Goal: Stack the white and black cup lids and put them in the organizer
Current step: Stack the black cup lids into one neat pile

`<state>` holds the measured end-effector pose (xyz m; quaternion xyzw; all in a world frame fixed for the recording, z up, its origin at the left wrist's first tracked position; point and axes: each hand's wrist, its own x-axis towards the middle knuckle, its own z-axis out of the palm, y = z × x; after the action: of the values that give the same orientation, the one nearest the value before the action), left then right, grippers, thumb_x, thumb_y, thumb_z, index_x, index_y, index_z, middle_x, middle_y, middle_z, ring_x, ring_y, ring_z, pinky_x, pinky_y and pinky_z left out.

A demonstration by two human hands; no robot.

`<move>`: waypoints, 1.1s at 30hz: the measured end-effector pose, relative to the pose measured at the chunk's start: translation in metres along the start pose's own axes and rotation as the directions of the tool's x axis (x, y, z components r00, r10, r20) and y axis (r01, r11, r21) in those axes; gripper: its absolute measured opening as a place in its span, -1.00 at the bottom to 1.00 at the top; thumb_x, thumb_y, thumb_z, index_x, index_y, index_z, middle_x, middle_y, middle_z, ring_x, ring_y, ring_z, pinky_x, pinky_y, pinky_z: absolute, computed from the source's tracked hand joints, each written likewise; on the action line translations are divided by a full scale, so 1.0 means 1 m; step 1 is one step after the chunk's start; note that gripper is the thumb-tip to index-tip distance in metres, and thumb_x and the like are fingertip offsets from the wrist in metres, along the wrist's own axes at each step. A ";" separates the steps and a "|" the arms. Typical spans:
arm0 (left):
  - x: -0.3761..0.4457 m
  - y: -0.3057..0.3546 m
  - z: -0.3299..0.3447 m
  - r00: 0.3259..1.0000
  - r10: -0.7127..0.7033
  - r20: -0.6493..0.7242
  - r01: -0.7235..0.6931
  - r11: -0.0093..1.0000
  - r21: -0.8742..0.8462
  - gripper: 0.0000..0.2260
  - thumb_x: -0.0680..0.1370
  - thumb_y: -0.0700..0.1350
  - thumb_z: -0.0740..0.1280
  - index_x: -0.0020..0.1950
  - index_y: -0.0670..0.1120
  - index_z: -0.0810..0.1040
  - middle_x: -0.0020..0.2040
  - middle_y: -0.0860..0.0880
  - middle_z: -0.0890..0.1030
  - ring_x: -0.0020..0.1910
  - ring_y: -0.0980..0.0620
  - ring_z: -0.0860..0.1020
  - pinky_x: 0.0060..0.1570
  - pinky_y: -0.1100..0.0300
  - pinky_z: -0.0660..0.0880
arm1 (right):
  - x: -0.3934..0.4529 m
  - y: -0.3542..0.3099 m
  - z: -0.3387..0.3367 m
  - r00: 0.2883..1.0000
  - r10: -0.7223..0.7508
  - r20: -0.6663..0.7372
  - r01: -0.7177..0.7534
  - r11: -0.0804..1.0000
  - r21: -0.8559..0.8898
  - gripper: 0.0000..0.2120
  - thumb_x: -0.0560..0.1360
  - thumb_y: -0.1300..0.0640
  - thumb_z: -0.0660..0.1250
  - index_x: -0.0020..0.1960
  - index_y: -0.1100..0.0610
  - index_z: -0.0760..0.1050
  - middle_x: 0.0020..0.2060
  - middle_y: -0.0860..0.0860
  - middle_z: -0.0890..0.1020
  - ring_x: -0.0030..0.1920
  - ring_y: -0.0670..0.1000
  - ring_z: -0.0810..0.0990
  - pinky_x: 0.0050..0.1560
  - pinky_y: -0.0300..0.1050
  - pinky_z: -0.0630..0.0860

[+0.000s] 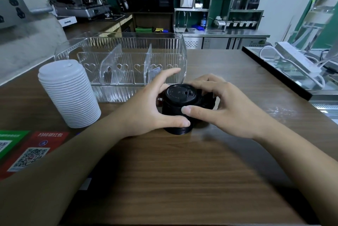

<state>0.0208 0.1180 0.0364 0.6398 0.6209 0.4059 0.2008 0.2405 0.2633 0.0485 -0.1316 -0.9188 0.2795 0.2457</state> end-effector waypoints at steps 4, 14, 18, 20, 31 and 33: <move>-0.001 0.001 0.000 1.000 -0.003 0.010 0.003 1.000 -0.026 0.05 0.41 0.17 0.77 0.72 0.46 0.19 0.45 0.18 0.70 0.54 0.15 0.60 0.65 -0.14 0.45 | -0.001 -0.003 -0.003 0.999 0.030 -0.037 -0.029 0.999 0.015 -0.38 0.56 -0.27 0.52 0.55 -0.10 0.54 0.25 -0.25 0.59 0.32 -0.12 0.56 0.37 -0.20 0.44; 0.000 -0.001 -0.001 0.999 -0.024 0.034 0.026 0.998 -0.052 0.03 0.50 -0.07 0.75 0.77 0.35 0.19 0.41 0.10 0.73 0.41 0.06 0.71 0.59 -0.15 0.52 | 0.001 -0.001 -0.005 1.000 0.012 -0.005 -0.011 0.990 0.138 -0.49 0.58 -0.02 0.56 0.51 0.01 0.61 0.34 -0.21 0.70 0.39 -0.24 0.62 0.47 -0.23 0.49; 0.000 -0.001 0.000 0.999 -0.040 0.019 0.041 0.998 -0.052 0.03 0.49 -0.07 0.76 0.77 0.31 0.22 0.38 0.11 0.75 0.38 0.07 0.73 0.58 -0.14 0.53 | 0.000 -0.004 -0.005 1.000 0.021 -0.014 -0.019 0.989 0.149 -0.52 0.58 0.02 0.57 0.48 0.02 0.63 0.28 -0.24 0.74 0.33 -0.26 0.66 0.40 -0.31 0.51; 0.000 -0.002 0.000 0.999 -0.042 0.009 0.042 0.998 -0.054 0.03 0.46 -0.04 0.78 0.75 0.33 0.24 0.38 0.11 0.75 0.38 0.06 0.73 0.58 -0.16 0.53 | 0.000 -0.006 -0.004 0.998 0.034 -0.056 -0.027 0.992 0.120 -0.52 0.53 -0.04 0.61 0.42 -0.04 0.67 0.19 -0.21 0.77 0.26 -0.22 0.68 0.35 -0.26 0.54; -0.002 0.000 0.001 0.999 -0.045 -0.011 0.044 0.999 -0.019 -0.08 0.43 0.13 0.77 0.65 0.42 0.33 0.38 0.15 0.72 0.44 0.10 0.69 0.56 -0.17 0.54 | 0.000 -0.014 0.004 0.977 0.101 -0.190 -0.089 0.994 0.070 -0.41 0.36 -0.22 0.69 0.32 -0.07 0.69 0.15 -0.24 0.76 0.23 -0.33 0.67 0.32 -0.36 0.52; -0.001 0.001 0.001 0.999 -0.050 -0.011 0.050 0.999 -0.013 -0.09 0.44 0.13 0.77 0.65 0.42 0.33 0.37 0.17 0.73 0.43 0.11 0.69 0.55 -0.16 0.54 | -0.001 -0.014 0.005 0.977 0.102 -0.187 -0.090 0.993 0.072 -0.37 0.36 -0.22 0.69 0.36 -0.07 0.65 0.16 -0.24 0.76 0.25 -0.35 0.65 0.32 -0.38 0.50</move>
<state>0.0223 0.1168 0.0361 0.6206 0.6353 0.4081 0.2115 0.2372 0.2497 0.0531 -0.1941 -0.8743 0.3061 0.3229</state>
